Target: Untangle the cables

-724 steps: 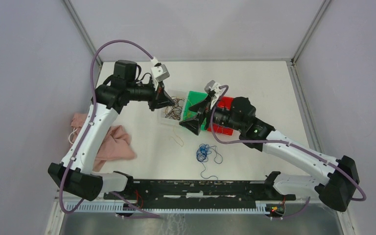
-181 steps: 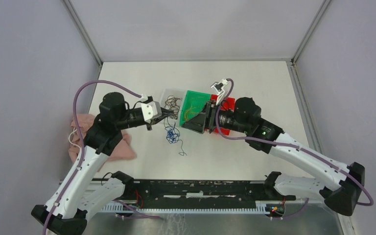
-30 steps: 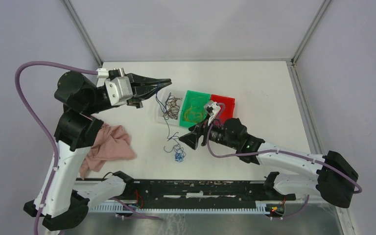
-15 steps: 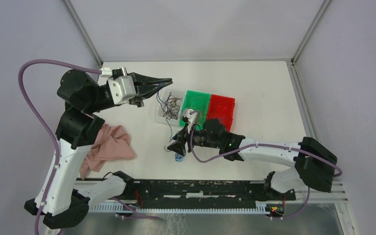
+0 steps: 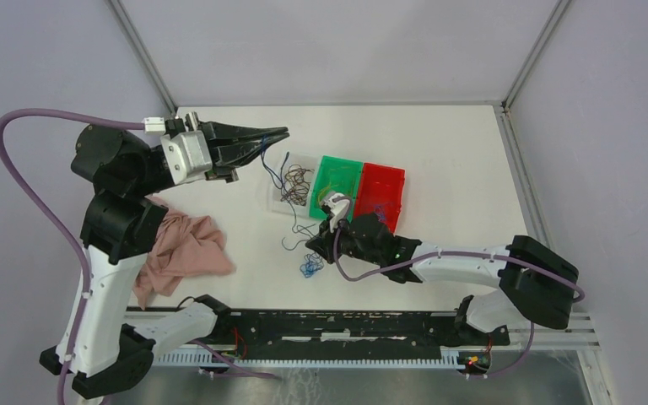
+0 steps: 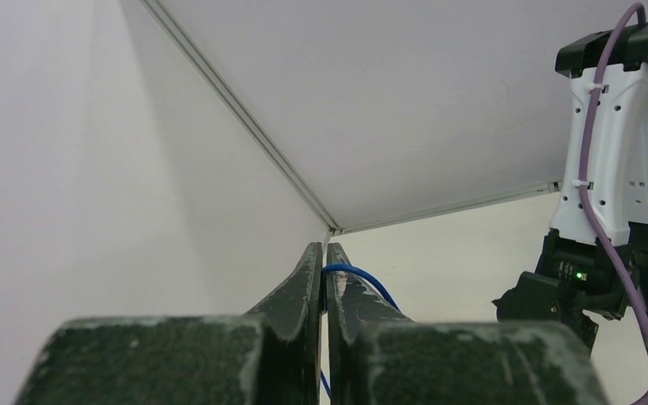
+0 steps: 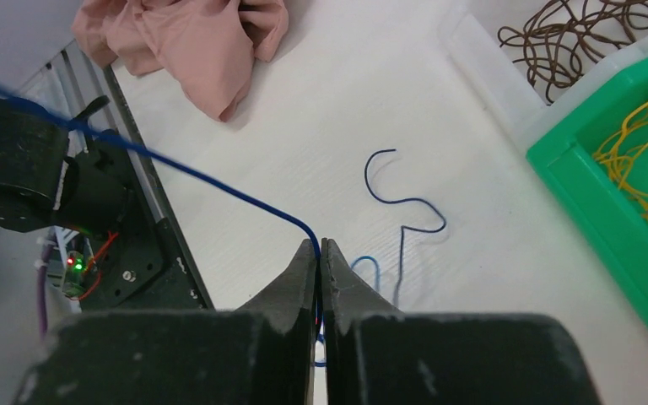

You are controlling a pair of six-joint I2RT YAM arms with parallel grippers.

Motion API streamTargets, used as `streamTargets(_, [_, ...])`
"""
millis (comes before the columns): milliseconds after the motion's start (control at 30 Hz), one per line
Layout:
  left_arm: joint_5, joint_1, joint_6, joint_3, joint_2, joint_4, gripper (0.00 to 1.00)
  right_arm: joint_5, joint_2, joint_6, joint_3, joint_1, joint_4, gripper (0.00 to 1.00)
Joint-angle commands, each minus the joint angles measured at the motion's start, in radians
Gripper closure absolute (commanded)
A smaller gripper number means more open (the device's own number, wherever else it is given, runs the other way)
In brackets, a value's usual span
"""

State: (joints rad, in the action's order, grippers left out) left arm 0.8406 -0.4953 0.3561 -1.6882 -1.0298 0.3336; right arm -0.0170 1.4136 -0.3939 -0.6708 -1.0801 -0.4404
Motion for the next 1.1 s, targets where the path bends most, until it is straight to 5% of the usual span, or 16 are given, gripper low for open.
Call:
streamTargets(0, [0.000,-0.004,-0.053,-0.066,-0.011,-0.050,0.97,0.011,0.023,-0.043,-0.004,-0.008,-0.070,1.00])
streamTargets(433, [-0.225,-0.003,-0.040,-0.212,-0.081,-0.292,0.97,0.065,0.072,-0.152,0.193,-0.018,-0.214,0.97])
streamTargets(600, [-0.145,-0.003,-0.052,-0.168,-0.108,-0.188,0.97,0.087,-0.085,-0.147,0.189,-0.020,-0.109,0.54])
streamTargets(833, [-0.105,-0.004,-0.049,0.022,-0.128,-0.143,0.97,0.298,-0.470,-0.129,0.170,-0.020,0.274,0.12])
streamTargets(1067, [-0.132,-0.066,-0.062,0.170,-0.200,-0.176,0.97,0.793,-0.709,-0.329,0.101,-0.018,0.742,0.01])
